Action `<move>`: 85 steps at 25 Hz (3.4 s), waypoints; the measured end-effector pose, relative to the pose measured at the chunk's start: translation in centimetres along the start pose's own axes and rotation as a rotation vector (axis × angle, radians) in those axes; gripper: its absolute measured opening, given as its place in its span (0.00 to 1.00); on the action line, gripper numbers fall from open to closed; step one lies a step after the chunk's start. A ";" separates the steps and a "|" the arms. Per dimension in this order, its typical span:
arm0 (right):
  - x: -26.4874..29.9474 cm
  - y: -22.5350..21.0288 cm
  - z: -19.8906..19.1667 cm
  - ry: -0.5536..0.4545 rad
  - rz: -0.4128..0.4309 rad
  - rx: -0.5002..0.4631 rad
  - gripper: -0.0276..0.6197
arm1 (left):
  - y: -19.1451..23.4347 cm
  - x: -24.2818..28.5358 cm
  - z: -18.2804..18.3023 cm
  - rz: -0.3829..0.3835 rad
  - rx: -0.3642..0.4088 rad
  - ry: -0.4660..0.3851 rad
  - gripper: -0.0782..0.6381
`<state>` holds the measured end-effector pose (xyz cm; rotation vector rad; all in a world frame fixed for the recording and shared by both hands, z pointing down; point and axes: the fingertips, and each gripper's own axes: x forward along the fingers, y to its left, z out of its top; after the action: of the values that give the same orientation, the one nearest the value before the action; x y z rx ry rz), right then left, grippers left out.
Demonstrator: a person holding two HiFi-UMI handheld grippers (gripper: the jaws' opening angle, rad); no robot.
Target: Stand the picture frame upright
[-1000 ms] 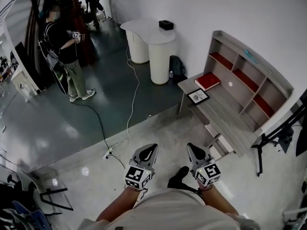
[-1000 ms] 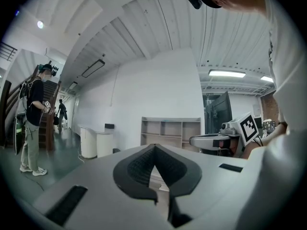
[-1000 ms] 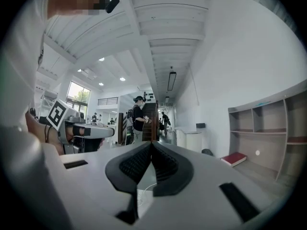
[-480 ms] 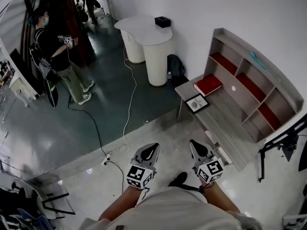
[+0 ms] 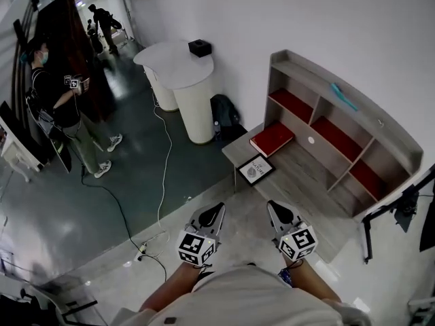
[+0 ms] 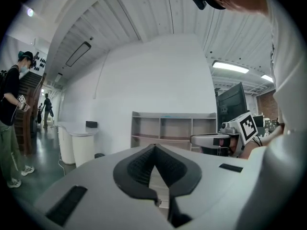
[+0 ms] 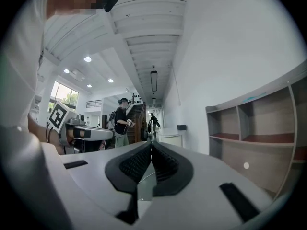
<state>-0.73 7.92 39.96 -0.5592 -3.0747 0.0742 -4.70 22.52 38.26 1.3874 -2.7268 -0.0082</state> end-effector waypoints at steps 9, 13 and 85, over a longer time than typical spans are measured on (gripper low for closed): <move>-2.5 -9.2 -0.1 -0.010 -0.156 0.035 0.07 | -3.3 10.9 0.5 -0.158 0.015 0.026 0.13; -3.9 -12.8 -0.5 -0.011 -0.257 0.048 0.07 | -4.8 15.8 0.3 -0.258 0.022 0.036 0.13; 22.2 -29.3 -33.3 0.469 -0.693 0.753 0.32 | 17.5 48.0 -29.8 -0.745 0.065 0.818 0.22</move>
<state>-31.08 -10.22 74.84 0.4505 -2.3403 0.8745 -44.70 -5.00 72.05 1.8065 -1.4939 0.4795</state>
